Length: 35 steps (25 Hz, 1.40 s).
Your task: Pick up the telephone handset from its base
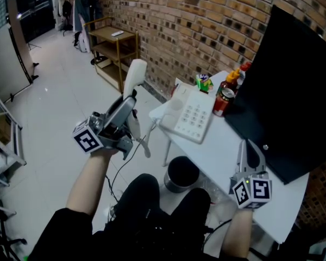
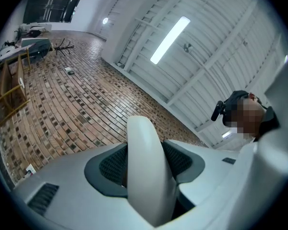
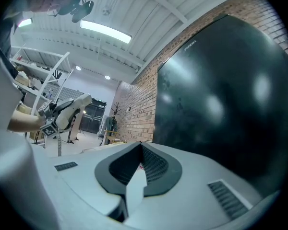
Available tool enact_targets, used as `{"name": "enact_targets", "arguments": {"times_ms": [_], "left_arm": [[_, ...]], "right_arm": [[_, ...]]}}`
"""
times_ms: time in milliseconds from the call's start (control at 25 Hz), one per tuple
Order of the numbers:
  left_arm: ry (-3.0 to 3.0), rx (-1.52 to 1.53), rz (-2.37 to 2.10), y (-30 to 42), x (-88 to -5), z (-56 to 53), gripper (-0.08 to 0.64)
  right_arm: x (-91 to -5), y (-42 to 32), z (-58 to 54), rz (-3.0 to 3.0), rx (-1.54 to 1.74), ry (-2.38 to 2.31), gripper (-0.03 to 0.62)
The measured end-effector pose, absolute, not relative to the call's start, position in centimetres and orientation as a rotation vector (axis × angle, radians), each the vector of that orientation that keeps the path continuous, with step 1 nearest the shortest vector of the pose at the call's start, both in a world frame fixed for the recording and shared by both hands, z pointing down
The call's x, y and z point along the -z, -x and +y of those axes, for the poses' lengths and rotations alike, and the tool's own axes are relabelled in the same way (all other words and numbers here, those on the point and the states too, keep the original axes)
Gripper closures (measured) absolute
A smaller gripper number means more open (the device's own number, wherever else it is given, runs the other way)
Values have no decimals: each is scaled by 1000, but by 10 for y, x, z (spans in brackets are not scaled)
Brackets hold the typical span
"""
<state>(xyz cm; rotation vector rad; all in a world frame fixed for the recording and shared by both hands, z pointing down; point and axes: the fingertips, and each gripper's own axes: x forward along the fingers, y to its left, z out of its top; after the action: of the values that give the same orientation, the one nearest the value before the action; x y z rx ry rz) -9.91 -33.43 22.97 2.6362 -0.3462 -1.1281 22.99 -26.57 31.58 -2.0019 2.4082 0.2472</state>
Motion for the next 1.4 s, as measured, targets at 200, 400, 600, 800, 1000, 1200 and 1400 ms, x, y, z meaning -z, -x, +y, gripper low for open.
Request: {"name": "enact_targets", "arguments": {"times_ms": [200, 400, 600, 800, 1000, 1200, 1400], "left_arm": [[-2634, 1126, -344, 99, -232, -334, 321], [-2597, 1124, -337, 96, -241, -333, 321], [-2576, 1129, -322, 93, -250, -331, 321], [-2538, 1163, -315, 93, -253, -333, 321], [-2530, 1163, -319, 93, -256, -336, 321], [-2550, 1139, -331, 91, -257, -338, 321], [-2575, 1104, -341, 86, -260, -340, 321]], "right_arm": [[-314, -229, -263, 2410, -255, 1989, 584], [-316, -234, -261, 2386, -218, 1991, 584], [-316, -241, -258, 2370, -187, 1968, 584], [-316, -241, -258, 2377, -171, 1930, 586], [-318, -240, -256, 2388, -183, 1929, 586], [-320, -239, -258, 2405, -168, 1920, 586], [-322, -240, -260, 2409, -156, 1924, 586]]}}
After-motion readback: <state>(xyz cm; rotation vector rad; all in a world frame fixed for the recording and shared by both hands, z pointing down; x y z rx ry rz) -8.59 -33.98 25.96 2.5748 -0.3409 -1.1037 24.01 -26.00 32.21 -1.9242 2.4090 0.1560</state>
